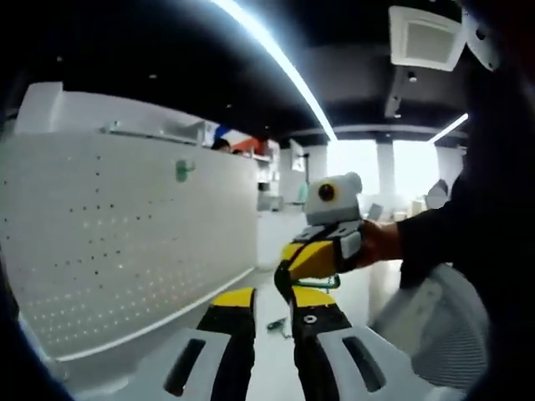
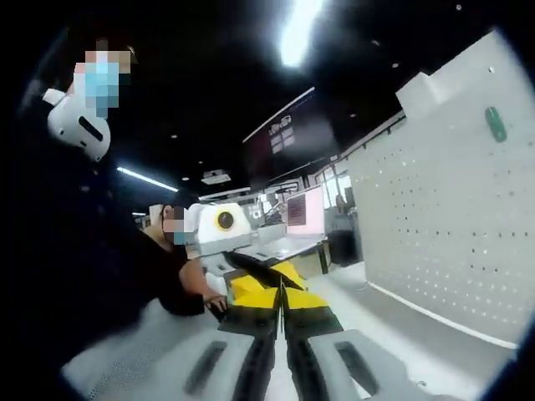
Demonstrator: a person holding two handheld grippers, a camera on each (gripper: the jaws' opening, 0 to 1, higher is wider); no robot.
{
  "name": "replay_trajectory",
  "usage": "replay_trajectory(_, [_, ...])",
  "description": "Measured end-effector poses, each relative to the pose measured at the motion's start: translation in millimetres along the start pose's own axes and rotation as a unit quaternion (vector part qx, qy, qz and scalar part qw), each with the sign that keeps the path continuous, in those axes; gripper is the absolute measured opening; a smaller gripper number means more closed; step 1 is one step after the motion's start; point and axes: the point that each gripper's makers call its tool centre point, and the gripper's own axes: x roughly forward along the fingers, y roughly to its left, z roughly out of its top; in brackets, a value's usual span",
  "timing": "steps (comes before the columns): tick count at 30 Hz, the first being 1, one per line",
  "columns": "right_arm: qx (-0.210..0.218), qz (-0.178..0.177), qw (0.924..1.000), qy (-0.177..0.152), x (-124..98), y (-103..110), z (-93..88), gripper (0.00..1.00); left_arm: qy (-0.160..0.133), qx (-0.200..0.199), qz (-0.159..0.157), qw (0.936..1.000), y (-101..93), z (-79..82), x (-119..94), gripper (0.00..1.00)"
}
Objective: Insert the hook assembly into the mounting plate slot until the hook locks in place.
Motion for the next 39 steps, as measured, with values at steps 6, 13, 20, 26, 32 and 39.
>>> replay_trajectory(6, [0.020,0.015,0.9994,-0.024,-2.8,4.0,4.9,0.00,-0.007,-0.005,-0.032,0.9995,-12.5,2.4,1.4,0.04])
replay_trajectory(13, [0.037,0.035,0.9972,-0.054,0.3,14.4,14.1,0.00,-0.047,-0.057,-0.052,0.9959,-14.1,15.9,-1.8,0.05])
replay_trajectory(20, [0.041,0.050,0.9955,-0.069,4.1,22.7,20.4,0.00,-0.061,-0.081,-0.072,0.9923,-19.3,20.1,-3.0,0.05])
replay_trajectory(26, [0.043,0.054,0.9951,-0.070,4.2,24.5,21.7,0.00,-0.065,-0.071,-0.077,0.9923,-21.6,21.9,-3.2,0.03])
replay_trajectory(32, [0.032,0.035,0.9977,-0.049,5.4,17.7,15.3,0.04,-0.044,-0.042,-0.054,0.9967,-16.3,15.8,-2.6,0.01])
replay_trajectory(39, [0.029,0.015,0.9987,-0.040,3.3,7.3,12.1,0.05,-0.022,-0.037,-0.028,0.9987,-8.6,8.2,-2.4,0.01])
